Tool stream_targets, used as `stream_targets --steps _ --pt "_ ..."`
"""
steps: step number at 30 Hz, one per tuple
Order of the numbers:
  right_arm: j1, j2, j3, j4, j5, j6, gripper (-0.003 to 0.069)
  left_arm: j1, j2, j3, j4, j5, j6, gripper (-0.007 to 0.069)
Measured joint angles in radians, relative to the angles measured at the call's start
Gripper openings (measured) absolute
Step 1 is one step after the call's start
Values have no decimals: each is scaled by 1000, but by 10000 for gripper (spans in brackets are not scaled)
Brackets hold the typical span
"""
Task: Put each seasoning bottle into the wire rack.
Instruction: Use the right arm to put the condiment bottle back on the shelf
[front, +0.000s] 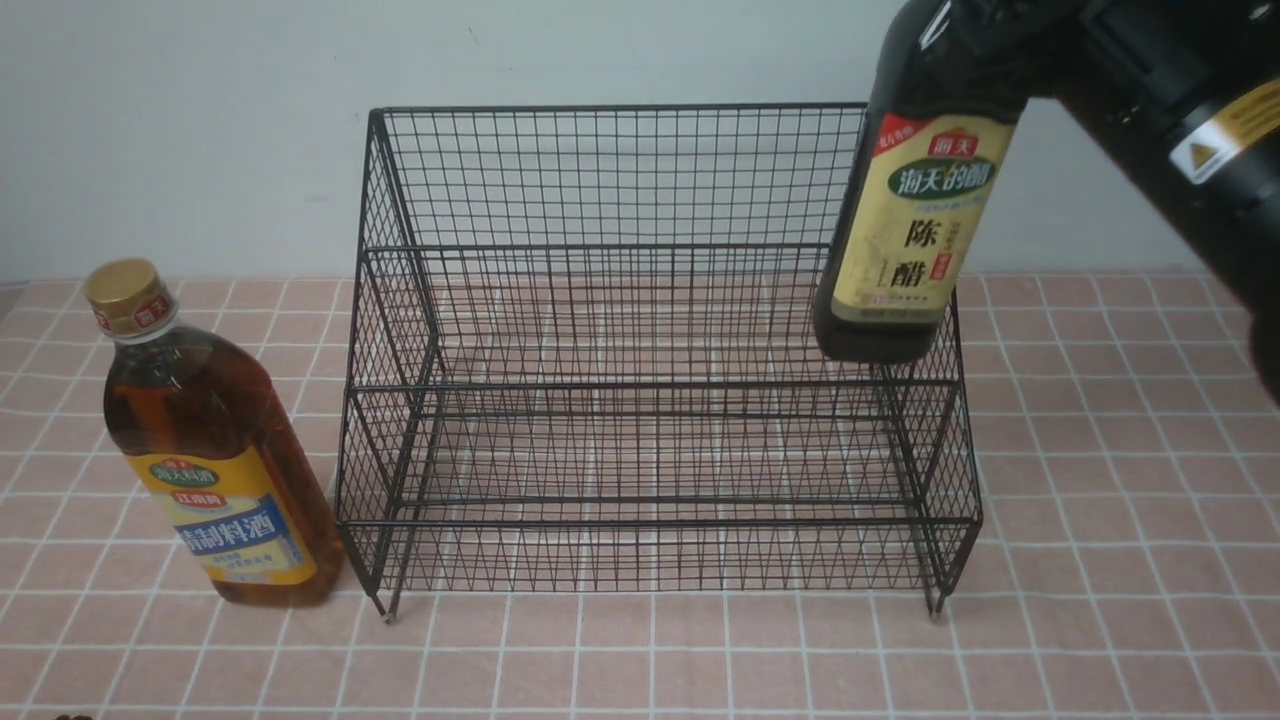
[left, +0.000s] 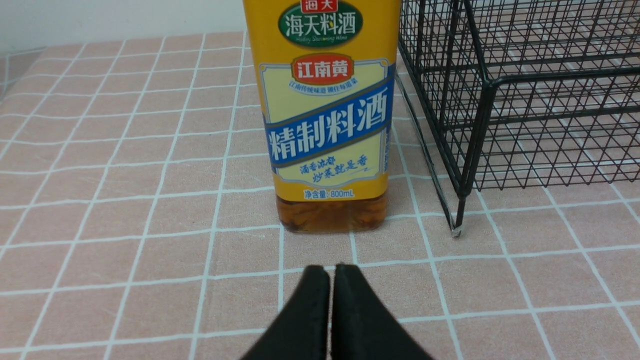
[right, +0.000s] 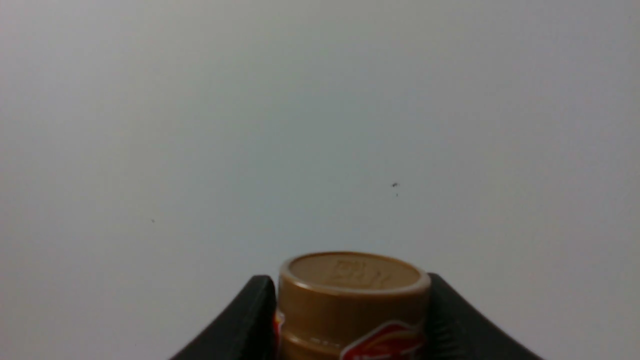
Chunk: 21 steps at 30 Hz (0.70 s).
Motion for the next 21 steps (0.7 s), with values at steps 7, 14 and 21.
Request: stream_targets --steps 7,14,21 --pt "26 52 0 27 2 -60 326 0 0 0 0 0 0 -7" --pt "35 89 0 41 11 -73 326 0 0 0 0 0 0 -7" --pt "40 127 0 43 96 -72 326 0 0 0 0 0 0 -7"
